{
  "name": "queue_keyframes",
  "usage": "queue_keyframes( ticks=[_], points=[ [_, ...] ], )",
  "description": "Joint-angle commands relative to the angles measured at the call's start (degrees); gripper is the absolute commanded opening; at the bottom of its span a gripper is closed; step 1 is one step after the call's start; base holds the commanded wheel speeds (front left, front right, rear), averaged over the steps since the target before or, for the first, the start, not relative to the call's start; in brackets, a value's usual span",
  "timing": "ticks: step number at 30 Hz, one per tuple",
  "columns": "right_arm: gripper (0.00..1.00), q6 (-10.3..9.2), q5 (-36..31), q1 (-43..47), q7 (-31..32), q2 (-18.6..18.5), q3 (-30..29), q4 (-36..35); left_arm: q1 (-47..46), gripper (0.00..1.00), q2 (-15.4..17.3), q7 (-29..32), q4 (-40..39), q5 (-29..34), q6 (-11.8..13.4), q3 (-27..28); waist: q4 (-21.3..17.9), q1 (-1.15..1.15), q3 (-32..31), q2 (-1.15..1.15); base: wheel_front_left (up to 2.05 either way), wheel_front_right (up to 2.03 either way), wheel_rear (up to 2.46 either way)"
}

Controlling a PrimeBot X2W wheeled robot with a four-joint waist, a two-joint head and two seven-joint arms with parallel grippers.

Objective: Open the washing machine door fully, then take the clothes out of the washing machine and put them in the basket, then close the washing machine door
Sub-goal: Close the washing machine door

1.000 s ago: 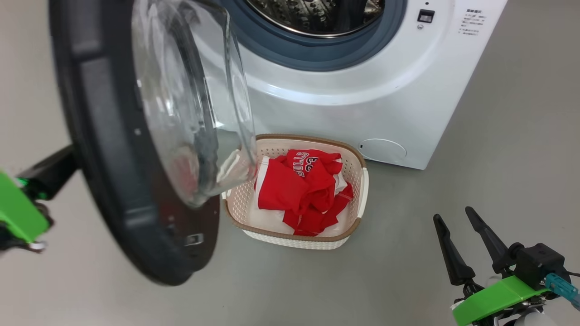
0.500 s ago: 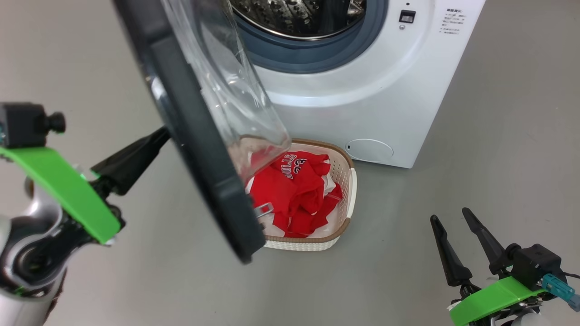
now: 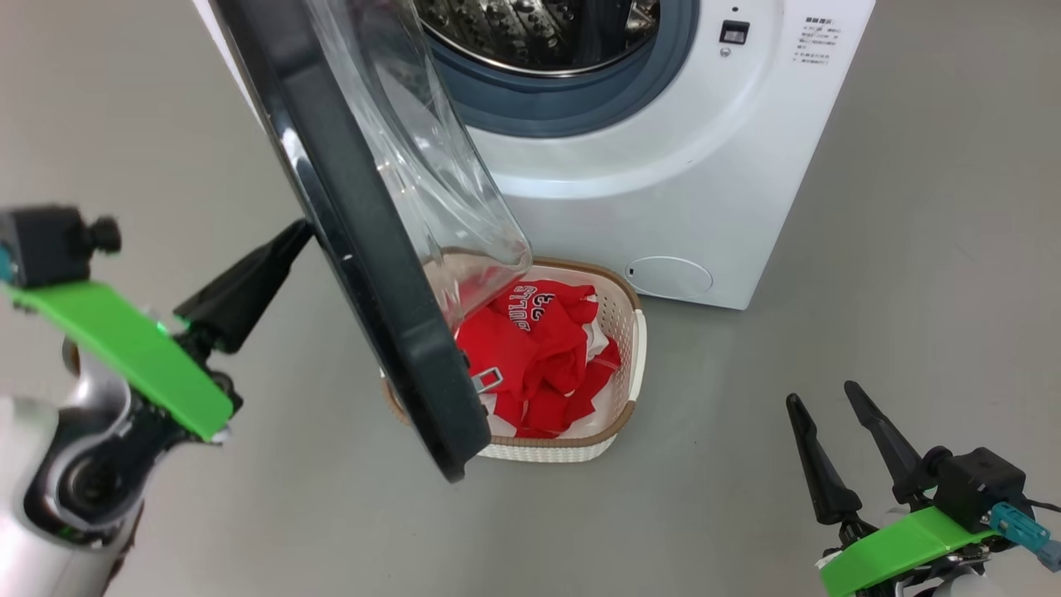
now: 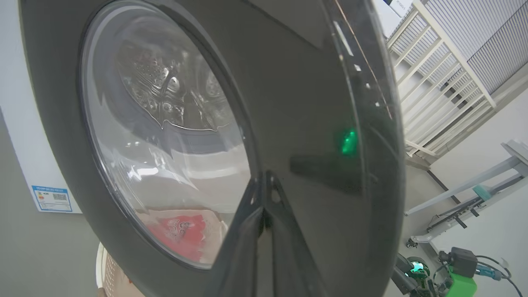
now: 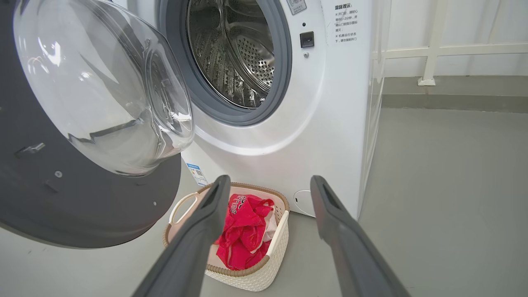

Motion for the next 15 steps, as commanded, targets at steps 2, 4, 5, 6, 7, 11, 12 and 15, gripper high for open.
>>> queue_keyframes(
  ticks=[2,4,5,6,7,11,12,15],
  points=[
    [1.0,0.37,-0.4,0.4,-0.4,-0.3,0.9,-1.1,1.9,0.0,2.9,-2.9,1.1,-1.2,-0.4,3.0,0.2,0.0,-0.7,0.0,0.0,0.0,0.0],
    [1.0,0.37,-0.4,0.5,-0.4,-0.2,0.8,-1.1,3.5,0.0,2.7,-4.9,2.2,-1.6,-0.4,3.4,0.4,0.0,-1.0,0.0,0.0,0.0,0.0],
    [1.0,0.37,-0.4,0.6,-0.4,-0.2,0.8,-1.1,4.3,0.12,2.6,-6.0,2.8,-1.8,-0.4,3.7,0.5,0.0,-1.1,0.0,0.0,0.0,0.0],
    [1.0,0.37,-0.4,0.6,-0.4,-0.2,0.7,-1.1,5.0,0.27,2.4,-7.2,3.5,-1.9,-0.4,4.0,0.5,0.0,-1.2,0.0,0.0,0.0,0.0],
    [1.0,0.37,-0.4,0.7,-0.4,-0.2,0.7,-1.1,5.7,0.35,2.2,-8.5,4.2,-1.9,-0.4,4.4,0.6,0.0,-1.3,0.0,0.0,0.0,0.0],
    [1.0,0.37,-0.5,0.9,-0.4,-0.1,0.6,-1.2,7.4,0.78,1.1,-12.1,6.5,-2.0,-0.4,5.4,0.9,0.0,-1.4,0.0,0.0,0.0,0.0],
    [1.0,0.37,-0.5,0.9,-0.4,-0.1,0.6,-1.2,8.0,0.91,0.7,-13.4,7.3,-1.9,-0.4,5.6,0.9,0.0,-1.4,0.0,0.0,0.0,0.0],
    [1.0,0.37,-0.5,1.0,-0.4,-0.1,0.6,-1.2,9.5,1.0,-0.7,-16.9,9.6,-1.4,-0.4,6.2,1.1,0.0,-1.5,0.0,0.0,0.0,0.0]
  ],
)
